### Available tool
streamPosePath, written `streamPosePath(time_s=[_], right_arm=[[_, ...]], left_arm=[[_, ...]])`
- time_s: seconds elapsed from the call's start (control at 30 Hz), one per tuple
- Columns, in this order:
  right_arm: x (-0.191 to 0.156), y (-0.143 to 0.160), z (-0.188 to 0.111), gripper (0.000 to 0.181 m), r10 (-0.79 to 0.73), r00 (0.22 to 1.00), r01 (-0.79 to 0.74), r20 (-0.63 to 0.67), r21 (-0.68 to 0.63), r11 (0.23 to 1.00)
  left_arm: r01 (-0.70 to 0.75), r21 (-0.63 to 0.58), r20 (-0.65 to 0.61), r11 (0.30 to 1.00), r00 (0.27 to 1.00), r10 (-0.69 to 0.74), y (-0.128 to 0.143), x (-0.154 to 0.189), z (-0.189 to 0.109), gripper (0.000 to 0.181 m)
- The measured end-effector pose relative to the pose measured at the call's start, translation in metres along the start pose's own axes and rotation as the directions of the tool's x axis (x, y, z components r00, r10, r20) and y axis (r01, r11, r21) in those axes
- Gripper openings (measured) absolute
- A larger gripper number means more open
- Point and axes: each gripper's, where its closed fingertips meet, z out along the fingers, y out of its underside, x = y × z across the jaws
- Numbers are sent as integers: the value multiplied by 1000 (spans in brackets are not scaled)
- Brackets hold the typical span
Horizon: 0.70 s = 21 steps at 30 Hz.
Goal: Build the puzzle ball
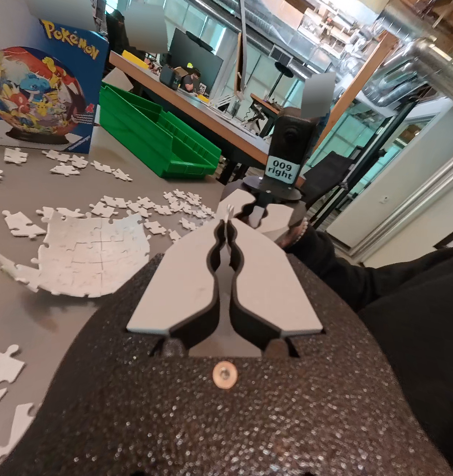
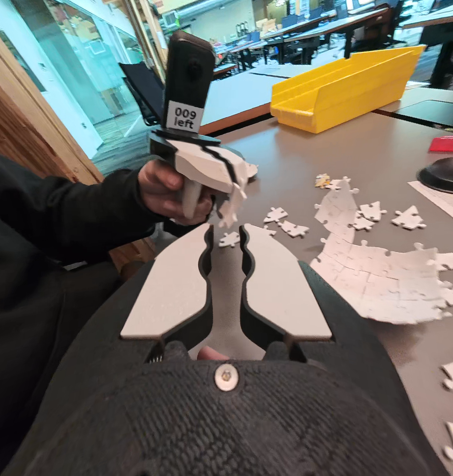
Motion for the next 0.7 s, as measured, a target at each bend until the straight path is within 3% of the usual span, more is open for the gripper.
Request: streamPosePath(time_s=[0.13,0.27,0.4,0.5,0.6,0.7], right_arm=[[-1,4,4,8,7,1000,-6,14,-19,1000],[5,20,6,2,-8,1000,5,-21,-126,992],[6,46,9,2,-63,997,46,-43,-316,948],[3,58,16,2,-102,994,82,-31,-386,919],[1,64,21,2,-107,994,89,-23,-410,908],[4,65,22,2,-112,993,87,-37,-410,908]], left_arm=[[-17,7,-4,1000,1000,17,4,2,-2,2],[-138,-101,43,985,989,143,22,-2,-8,3],[-334,-285,132,898,915,382,36,-14,-18,13],[-403,-410,120,818,866,486,48,-15,-21,7],[-405,-478,112,779,852,512,57,-17,-25,0],[-360,-466,134,808,874,466,58,-23,-27,0]])
